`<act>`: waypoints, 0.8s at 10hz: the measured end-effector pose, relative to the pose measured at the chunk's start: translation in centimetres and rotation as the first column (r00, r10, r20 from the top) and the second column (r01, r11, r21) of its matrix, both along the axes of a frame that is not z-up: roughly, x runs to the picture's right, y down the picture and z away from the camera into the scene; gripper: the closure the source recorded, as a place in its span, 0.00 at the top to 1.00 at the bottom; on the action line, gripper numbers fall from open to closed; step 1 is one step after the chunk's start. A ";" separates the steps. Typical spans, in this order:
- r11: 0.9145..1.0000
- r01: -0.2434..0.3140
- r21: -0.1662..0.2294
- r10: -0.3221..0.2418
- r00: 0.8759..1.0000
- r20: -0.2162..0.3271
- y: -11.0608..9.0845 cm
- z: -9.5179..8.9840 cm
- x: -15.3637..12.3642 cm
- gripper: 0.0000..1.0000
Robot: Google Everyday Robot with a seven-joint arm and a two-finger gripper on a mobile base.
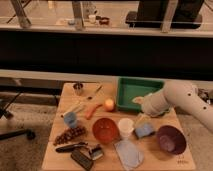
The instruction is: Place banana in tray
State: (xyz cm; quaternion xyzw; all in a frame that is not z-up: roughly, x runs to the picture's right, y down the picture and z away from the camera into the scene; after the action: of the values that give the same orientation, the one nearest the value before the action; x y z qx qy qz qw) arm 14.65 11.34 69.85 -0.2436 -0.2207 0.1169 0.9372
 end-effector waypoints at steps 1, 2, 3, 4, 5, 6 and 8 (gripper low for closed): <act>1.000 -0.005 0.005 0.005 1.000 -0.003 0.0 0.2 -0.5 0.80; 1.000 -0.010 0.009 0.010 1.000 -0.006 0.0 0.3 -0.9 0.80; 1.000 -0.013 0.012 0.013 1.000 -0.008 0.0 0.5 -1.3 0.80; 1.000 -0.015 0.015 0.015 1.000 -0.008 -0.1 0.9 -2.2 0.80; 1.000 -0.016 0.015 0.016 1.000 -0.008 0.0 1.2 -2.8 0.80; 1.000 -0.015 0.016 0.016 1.000 -0.006 0.0 1.4 -3.5 0.80; 1.000 -0.014 0.014 0.014 1.000 0.003 -0.1 1.9 -4.9 0.80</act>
State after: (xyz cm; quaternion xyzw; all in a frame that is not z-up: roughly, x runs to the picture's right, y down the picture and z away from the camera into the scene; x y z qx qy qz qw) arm 9.77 11.26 71.71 -0.2356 -0.2246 0.1216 0.9377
